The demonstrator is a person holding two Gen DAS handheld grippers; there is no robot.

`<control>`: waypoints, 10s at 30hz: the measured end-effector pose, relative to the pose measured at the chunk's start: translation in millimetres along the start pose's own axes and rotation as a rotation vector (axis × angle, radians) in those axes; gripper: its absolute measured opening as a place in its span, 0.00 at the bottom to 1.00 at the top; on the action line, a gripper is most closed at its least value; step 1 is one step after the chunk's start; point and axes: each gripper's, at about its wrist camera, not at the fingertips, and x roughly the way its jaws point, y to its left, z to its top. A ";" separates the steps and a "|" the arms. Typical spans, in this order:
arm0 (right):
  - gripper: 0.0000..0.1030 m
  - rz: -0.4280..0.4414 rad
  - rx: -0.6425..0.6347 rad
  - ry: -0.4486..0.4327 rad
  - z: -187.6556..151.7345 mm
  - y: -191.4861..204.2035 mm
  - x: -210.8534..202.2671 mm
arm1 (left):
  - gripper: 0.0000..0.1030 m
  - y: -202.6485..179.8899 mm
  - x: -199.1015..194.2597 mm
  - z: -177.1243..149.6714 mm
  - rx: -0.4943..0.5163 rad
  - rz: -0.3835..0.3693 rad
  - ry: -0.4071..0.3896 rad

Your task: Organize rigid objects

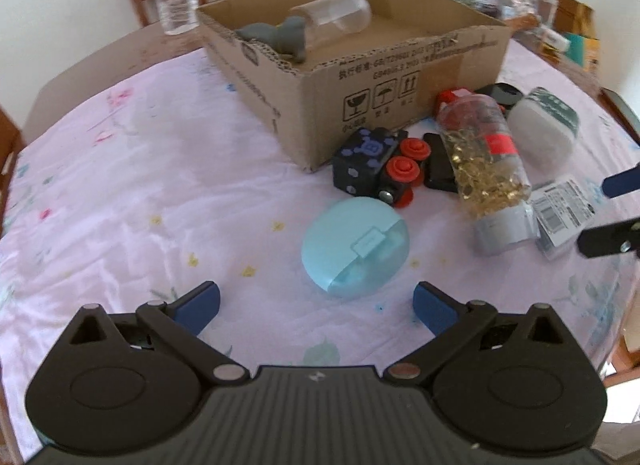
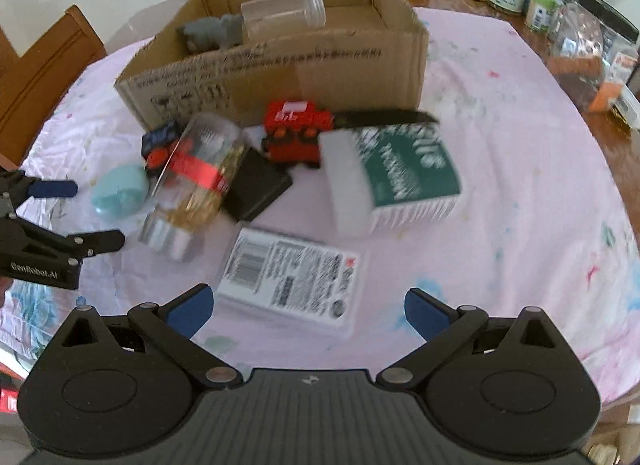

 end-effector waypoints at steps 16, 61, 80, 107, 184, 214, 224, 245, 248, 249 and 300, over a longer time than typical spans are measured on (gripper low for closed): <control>1.00 -0.153 0.032 -0.104 -14.8 19.7 15.8 | 1.00 11.0 13.2 17.8 0.133 -0.092 -0.008; 1.00 -0.208 0.114 -0.133 -22.3 1.9 12.0 | 0.51 -6.8 3.2 25.4 0.284 -0.218 -0.023; 0.99 -0.225 0.033 -0.160 -12.4 11.1 16.5 | 0.51 -9.5 5.9 28.1 0.302 -0.214 -0.034; 0.91 -0.154 -0.009 -0.120 5.4 4.0 -4.7 | 0.51 -11.2 -6.4 33.5 0.276 -0.205 0.010; 1.00 0.185 -0.352 -0.269 212.2 -34.5 -21.1 | 0.97 -37.6 -66.3 95.9 -0.329 0.291 -0.212; 1.00 -0.086 -0.216 0.027 70.2 -36.1 21.5 | 0.98 -41.5 -44.4 75.0 -0.285 0.177 -0.180; 1.00 -0.128 -0.180 0.052 58.1 -69.1 32.0 | 0.98 -45.0 -27.7 89.3 -0.280 0.156 -0.144; 1.00 0.051 -0.371 0.079 62.4 -87.4 37.8 | 0.98 -91.4 0.2 93.9 -0.388 0.302 0.023; 1.00 0.062 -0.393 0.078 61.7 -88.9 37.1 | 0.98 -100.6 -4.7 80.7 -0.385 0.324 0.039; 1.00 0.065 -0.400 0.077 61.3 -88.8 37.1 | 0.98 -103.4 -5.9 76.9 -0.382 0.332 0.046; 1.00 0.115 -0.478 0.038 53.0 -90.8 32.4 | 1.00 -128.6 -3.4 0.1 -0.326 0.186 0.047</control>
